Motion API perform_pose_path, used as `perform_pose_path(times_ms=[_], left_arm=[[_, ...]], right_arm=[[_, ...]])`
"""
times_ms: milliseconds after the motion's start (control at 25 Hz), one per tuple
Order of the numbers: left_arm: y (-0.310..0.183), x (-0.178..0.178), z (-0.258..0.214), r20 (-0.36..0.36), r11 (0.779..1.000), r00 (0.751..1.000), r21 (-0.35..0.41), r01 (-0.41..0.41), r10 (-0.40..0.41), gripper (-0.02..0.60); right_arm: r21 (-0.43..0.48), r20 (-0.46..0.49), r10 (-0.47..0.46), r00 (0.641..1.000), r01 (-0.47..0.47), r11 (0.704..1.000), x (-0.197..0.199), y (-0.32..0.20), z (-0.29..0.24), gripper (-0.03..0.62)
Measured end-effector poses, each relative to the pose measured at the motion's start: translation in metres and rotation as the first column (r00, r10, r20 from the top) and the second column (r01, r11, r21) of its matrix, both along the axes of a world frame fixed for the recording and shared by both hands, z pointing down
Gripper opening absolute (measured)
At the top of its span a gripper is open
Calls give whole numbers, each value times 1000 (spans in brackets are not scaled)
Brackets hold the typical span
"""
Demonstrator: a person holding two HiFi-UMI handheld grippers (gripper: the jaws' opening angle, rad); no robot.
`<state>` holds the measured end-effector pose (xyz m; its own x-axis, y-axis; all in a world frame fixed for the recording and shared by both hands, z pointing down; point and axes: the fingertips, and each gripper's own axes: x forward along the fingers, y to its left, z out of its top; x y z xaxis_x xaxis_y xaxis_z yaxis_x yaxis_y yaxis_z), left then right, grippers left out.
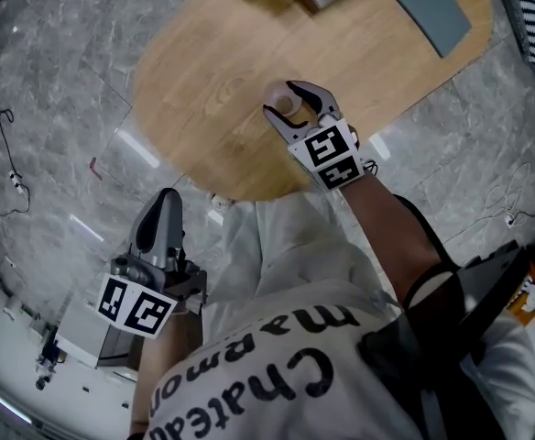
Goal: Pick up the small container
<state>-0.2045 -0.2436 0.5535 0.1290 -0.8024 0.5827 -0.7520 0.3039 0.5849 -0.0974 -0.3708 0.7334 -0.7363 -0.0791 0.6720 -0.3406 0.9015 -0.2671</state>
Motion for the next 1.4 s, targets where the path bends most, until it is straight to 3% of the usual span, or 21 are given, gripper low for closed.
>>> perform_pose_path(times_ms=[200,480,800,1160,1400], left_arm=[[5,3,2,18,1000,1000,3,-18,18,15],[9,8,-1,-1,1000,1000,27,0,0,15],[25,0,6,7,999,999,-6,43,-43,14],[14,4,-2,29,1000,1000,9,6,-6,14],[7,8,-3,31,1000,999,19,-14,13,15]], right_arm=[[55,-33,-3,999,5,998,2,0,4,229],[41,-49,-19,999,21,999,5,0,6,233],[50,-78,-26,997,30,998,7,3,10,239],[100,-79,-58,995,66,993,7,2,3,221],[131,-77,-135,988,144,981,6,7,-1,203]])
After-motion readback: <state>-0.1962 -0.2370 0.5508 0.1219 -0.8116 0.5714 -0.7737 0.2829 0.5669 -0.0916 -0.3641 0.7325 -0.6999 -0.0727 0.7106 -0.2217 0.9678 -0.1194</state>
